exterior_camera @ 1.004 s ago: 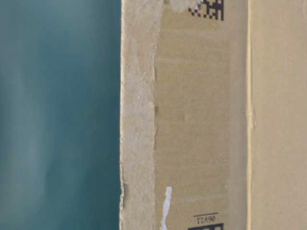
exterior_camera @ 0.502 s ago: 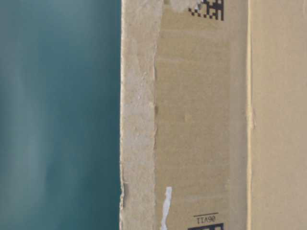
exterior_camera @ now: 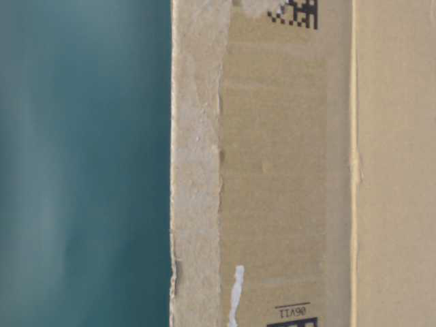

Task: Close the cardboard box.
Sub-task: 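Push the left and right side flaps inward over the spools with both grippers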

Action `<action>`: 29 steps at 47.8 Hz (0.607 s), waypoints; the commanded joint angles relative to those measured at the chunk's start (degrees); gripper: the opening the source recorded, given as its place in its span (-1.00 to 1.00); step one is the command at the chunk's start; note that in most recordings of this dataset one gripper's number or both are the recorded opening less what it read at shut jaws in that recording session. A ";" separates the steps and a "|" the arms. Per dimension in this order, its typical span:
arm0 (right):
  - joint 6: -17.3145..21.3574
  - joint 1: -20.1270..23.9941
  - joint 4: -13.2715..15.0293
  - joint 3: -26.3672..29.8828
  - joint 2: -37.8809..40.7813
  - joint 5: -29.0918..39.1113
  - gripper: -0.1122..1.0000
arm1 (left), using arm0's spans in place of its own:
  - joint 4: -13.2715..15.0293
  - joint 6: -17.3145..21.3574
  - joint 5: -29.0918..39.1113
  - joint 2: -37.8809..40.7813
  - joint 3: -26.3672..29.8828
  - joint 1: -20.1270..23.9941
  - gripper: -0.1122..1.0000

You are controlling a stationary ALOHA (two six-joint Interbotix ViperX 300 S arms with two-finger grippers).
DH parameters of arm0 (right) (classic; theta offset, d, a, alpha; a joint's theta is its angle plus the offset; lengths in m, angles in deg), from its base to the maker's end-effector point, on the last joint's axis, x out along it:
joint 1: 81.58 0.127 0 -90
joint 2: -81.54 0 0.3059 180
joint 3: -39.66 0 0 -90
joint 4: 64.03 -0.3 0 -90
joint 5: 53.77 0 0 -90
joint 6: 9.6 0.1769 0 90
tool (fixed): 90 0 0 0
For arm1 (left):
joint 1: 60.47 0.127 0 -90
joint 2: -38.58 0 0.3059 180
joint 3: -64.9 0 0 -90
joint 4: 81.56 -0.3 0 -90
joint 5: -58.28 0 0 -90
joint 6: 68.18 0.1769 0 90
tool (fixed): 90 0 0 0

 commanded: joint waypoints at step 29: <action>-0.18 -2.11 0.09 11.43 23.38 -6.42 -0.79 | 0.09 1.32 -3.96 20.74 12.04 2.29 -0.79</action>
